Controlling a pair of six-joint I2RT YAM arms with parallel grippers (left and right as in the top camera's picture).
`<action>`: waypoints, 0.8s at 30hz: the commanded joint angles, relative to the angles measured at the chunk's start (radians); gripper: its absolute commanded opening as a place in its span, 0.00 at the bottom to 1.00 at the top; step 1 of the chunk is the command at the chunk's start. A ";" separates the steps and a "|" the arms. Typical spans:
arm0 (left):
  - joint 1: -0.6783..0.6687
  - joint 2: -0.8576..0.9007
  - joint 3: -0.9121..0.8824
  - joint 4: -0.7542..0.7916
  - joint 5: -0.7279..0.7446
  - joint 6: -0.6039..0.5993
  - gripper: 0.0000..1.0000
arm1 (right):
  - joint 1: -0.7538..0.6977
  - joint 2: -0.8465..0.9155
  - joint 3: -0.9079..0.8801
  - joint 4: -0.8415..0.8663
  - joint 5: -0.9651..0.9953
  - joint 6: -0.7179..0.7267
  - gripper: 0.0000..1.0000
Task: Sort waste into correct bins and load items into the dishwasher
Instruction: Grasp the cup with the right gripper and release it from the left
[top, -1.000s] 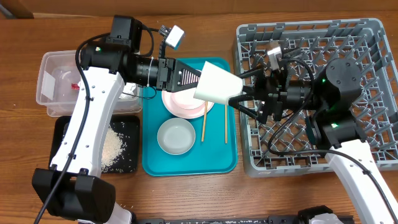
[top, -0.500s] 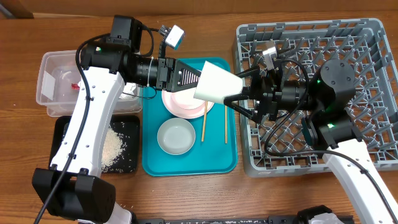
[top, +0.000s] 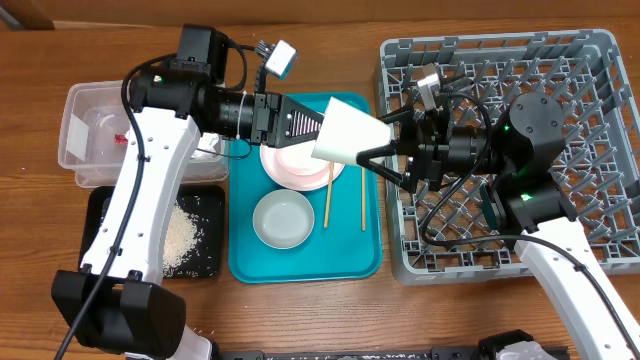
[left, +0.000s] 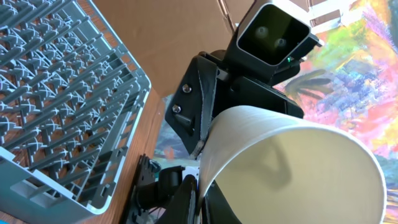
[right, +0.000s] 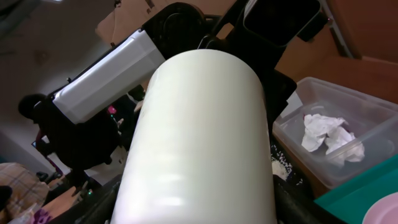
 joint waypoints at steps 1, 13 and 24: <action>-0.003 0.006 0.007 -0.001 -0.008 0.026 0.04 | 0.007 0.000 0.021 0.023 0.003 -0.004 0.65; -0.003 0.006 0.007 -0.048 -0.278 0.026 0.19 | 0.007 0.000 0.021 0.027 0.020 -0.004 0.54; 0.000 0.006 0.007 -0.030 -0.284 0.026 0.37 | 0.007 0.000 0.021 0.014 0.021 -0.004 0.47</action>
